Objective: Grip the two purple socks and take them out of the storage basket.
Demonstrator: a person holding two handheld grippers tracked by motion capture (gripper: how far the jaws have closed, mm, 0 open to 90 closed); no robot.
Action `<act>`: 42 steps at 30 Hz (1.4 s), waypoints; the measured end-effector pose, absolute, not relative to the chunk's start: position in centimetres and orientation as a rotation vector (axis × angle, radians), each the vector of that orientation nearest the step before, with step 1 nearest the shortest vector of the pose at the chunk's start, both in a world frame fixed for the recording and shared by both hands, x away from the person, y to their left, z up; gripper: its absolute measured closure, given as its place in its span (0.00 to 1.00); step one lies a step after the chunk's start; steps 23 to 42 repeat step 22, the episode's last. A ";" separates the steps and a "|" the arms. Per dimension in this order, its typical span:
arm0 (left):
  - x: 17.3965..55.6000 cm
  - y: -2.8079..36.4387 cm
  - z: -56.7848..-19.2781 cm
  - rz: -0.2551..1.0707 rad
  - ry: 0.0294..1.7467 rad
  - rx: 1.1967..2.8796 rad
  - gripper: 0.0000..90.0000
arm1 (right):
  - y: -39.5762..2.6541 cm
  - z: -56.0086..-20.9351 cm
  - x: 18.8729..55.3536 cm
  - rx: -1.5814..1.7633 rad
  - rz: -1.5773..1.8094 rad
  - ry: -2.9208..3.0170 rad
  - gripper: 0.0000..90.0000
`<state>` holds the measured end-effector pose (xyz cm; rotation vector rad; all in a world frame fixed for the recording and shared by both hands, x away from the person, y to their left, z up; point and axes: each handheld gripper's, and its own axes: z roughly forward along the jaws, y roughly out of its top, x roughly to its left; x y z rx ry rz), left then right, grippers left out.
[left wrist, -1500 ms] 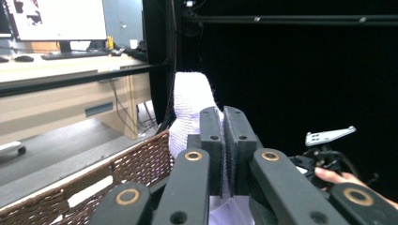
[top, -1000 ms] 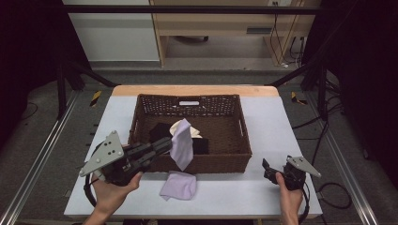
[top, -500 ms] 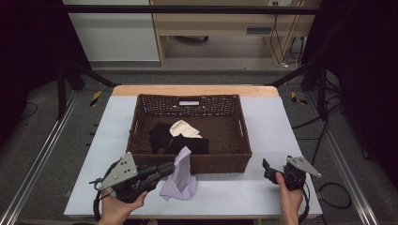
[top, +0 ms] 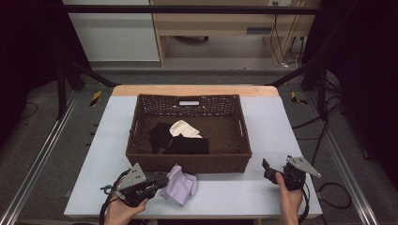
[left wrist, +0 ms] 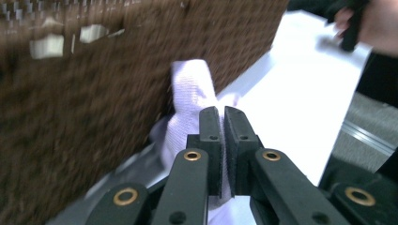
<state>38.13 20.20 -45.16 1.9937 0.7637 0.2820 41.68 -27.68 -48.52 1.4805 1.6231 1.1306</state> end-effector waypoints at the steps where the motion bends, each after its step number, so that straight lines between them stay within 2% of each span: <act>1: 38.1 20.2 -45.2 0.282 0.764 1.994 0.94 | -27.7 -48.5 41.7 1.480 1.130 1.622 0.06; 4: 38.4 20.8 -46.2 0.306 0.791 2.007 0.85 | -27.7 -48.5 41.7 1.481 1.131 1.621 0.06; 11: 38.6 22.4 -46.2 0.409 0.831 1.965 0.51 | -27.7 -48.5 41.7 1.480 1.132 1.619 0.06; 15: 38.9 23.7 -46.5 0.467 0.900 1.954 0.40 | -27.7 -48.5 41.7 1.483 1.135 1.618 0.06; 20: 38.9 24.8 -46.8 0.483 0.955 1.948 0.35 | -27.7 -48.5 41.6 1.484 1.136 1.613 0.05; 42: 38.9 24.9 -46.8 0.482 0.961 1.948 0.35 | -27.7 -48.5 41.6 1.485 1.136 1.612 0.05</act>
